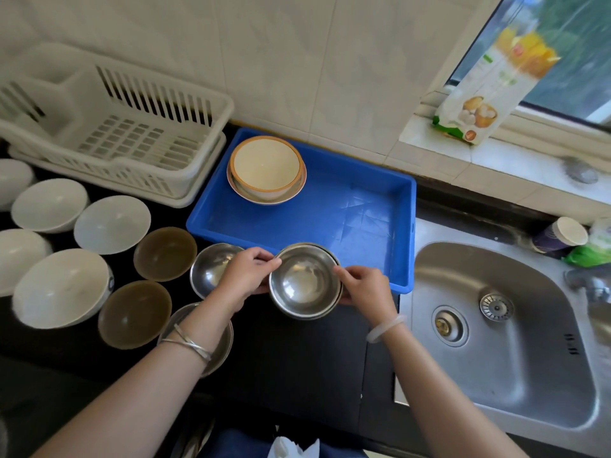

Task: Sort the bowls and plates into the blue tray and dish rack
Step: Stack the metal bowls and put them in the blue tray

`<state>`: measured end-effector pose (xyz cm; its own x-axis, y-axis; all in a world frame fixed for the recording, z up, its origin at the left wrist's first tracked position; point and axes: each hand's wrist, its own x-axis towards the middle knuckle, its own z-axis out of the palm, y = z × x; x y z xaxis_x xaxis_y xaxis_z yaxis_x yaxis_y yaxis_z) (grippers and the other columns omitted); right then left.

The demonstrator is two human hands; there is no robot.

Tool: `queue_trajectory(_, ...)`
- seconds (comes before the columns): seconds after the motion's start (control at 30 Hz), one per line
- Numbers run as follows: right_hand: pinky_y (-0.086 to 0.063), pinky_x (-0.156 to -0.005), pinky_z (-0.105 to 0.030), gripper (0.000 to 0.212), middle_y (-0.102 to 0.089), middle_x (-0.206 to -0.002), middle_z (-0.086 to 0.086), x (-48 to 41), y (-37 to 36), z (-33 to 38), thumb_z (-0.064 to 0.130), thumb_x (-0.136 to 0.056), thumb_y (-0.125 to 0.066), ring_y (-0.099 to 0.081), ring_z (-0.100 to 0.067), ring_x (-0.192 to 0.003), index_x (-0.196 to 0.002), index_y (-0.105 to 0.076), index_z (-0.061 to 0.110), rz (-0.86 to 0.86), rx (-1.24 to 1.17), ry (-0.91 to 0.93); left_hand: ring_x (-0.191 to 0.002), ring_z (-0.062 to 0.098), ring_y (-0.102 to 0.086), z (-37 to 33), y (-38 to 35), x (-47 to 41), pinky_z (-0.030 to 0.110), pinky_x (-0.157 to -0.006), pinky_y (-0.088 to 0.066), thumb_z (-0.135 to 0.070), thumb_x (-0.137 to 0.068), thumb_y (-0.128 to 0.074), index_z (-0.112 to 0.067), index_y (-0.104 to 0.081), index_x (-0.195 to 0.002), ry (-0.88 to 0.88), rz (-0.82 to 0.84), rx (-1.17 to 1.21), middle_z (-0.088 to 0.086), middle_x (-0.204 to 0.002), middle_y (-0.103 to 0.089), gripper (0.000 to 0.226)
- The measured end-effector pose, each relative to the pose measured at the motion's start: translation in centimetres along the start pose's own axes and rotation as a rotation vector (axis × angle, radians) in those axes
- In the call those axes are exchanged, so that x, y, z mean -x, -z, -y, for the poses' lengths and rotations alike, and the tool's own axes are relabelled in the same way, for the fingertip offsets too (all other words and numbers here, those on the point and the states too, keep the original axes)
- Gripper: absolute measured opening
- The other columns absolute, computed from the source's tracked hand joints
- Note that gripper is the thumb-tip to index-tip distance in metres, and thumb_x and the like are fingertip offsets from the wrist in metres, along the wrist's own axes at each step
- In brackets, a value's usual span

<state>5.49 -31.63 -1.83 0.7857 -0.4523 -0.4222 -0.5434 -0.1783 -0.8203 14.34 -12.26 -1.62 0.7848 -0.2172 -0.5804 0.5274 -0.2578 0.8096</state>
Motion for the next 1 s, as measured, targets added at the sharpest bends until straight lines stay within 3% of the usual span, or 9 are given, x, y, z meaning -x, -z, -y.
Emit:
queue_trajectory(0.1, -0.055, -0.047, -0.02, 0.026, -0.053, -0.047, 0.004, -2.7, 1.6, 2.3, 0.029, -0.084, -0.067, -0.06, -0.002, -0.042, -0.065, -0.069, 0.013, -0.078, -0.001, 0.034, -0.077, 0.013, -0.062, -2.1, -1.2, -1.6, 0.024, -0.064, -0.053, -0.015, -0.087, -0.062, -0.016, -0.058, -0.083, -0.023, 0.005, 0.147, 0.006, -0.091, -0.063, 0.006)
queue_trajectory(0.23, -0.056, -0.047, -0.021, 0.026, -0.06, -0.053, 0.003, -6.4, 3.1, 3.5, 0.03, -0.084, -0.067, -0.063, -0.006, -0.042, -0.067, -0.07, 0.01, -0.119, -0.022, 0.025, -0.078, 0.014, -0.062, -3.5, -2.9, -3.8, 0.024, -0.066, -0.055, -0.017, -0.089, -0.06, -0.015, -0.059, -0.099, 0.049, 0.078, 0.298, 0.003, -0.096, -0.062, 0.011)
queue_trajectory(0.37, -0.061, -0.056, -0.029, 0.03, -0.063, -0.055, 0.004, -10.0, 3.4, 2.8, 0.032, -0.085, -0.066, -0.066, -0.009, -0.046, -0.068, -0.069, 0.007, -0.122, -0.034, -0.083, -0.08, 0.023, -0.063, -4.4, -4.2, -6.0, 0.04, -0.074, -0.054, -0.012, -0.093, -0.053, -0.018, -0.051, -0.118, 0.163, 0.208, 0.37, 0.007, -0.102, -0.062, 0.026)
queue_trajectory(0.5, -0.061, -0.061, -0.031, 0.031, -0.066, -0.058, 0.0, -13.0, 3.3, 2.2, 0.031, -0.085, -0.066, -0.07, -0.016, -0.054, -0.065, -0.066, 0.008, -0.11, -0.124, -0.201, -0.084, 0.019, -0.062, -5.1, -5.7, -8.8, 0.036, -0.084, -0.047, -0.004, -0.093, -0.05, -0.005, -0.049, -0.127, 0.13, 0.164, 0.408, 0.012, -0.105, -0.062, 0.034)
queue_trajectory(0.67, -0.057, -0.049, -0.023, 0.03, -0.065, -0.063, -0.003, -15.2, 2.6, 2.2, 0.026, -0.088, -0.063, -0.068, -0.013, -0.049, -0.065, -0.063, 0.007, -0.151, -0.208, -0.243, -0.114, 0.025, -0.056, -5.5, -7.0, -11.8, 0.031, -0.087, -0.047, -0.003, -0.093, -0.048, -0.003, -0.048, -0.129, 0.113, 0.111, 0.372, 0.015, -0.128, -0.056, 0.036)
queue_trajectory(0.77, -0.054, -0.047, -0.019, 0.025, -0.066, -0.069, -0.005, -15.9, 2.1, 1.9, 0.022, -0.09, -0.061, -0.068, -0.013, -0.049, -0.07, -0.065, 0.007, -0.165, -0.305, -0.25, -0.11, 0.02, -0.056, -5.3, -7.4, -13.0, 0.029, -0.086, -0.047, -0.003, -0.093, -0.049, -0.004, -0.049, -0.129, 0.099, 0.095, 0.377, 0.01, -0.125, -0.057, 0.036)
queue_trajectory(0.9, -0.058, -0.06, -0.026, 0.018, -0.065, -0.083, -0.01, -16.6, 1.5, 1.4, 0.02, -0.092, -0.059, -0.067, -0.022, -0.065, -0.096, -0.065, 0.004, -0.178, -0.414, -0.267, -0.104, 0.018, -0.059, -4.8, -8.0, -13.9, 0.027, -0.085, -0.048, -0.003, -0.092, -0.051, -0.007, -0.055, -0.121, 0.08, 0.043, 0.399, 0.007, -0.115, -0.06, 0.029)
queue_trajectory(1.0, -0.056, -0.062, -0.026, 0.015, -0.065, -0.088, -0.012, -16.9, 0.9, 1.2, 0.021, -0.092, -0.059, -0.066, -0.023, -0.069, -0.093, -0.065, 0.007, -0.209, -0.444, -0.267, -0.095, 0.02, -0.061, -4.7, -8.5, -14.3, 0.03, -0.081, -0.049, -0.009, -0.094, -0.05, -0.008, -0.056, -0.113, 0.148, 0.002, 0.441, 0.01, -0.111, -0.061, 0.02)
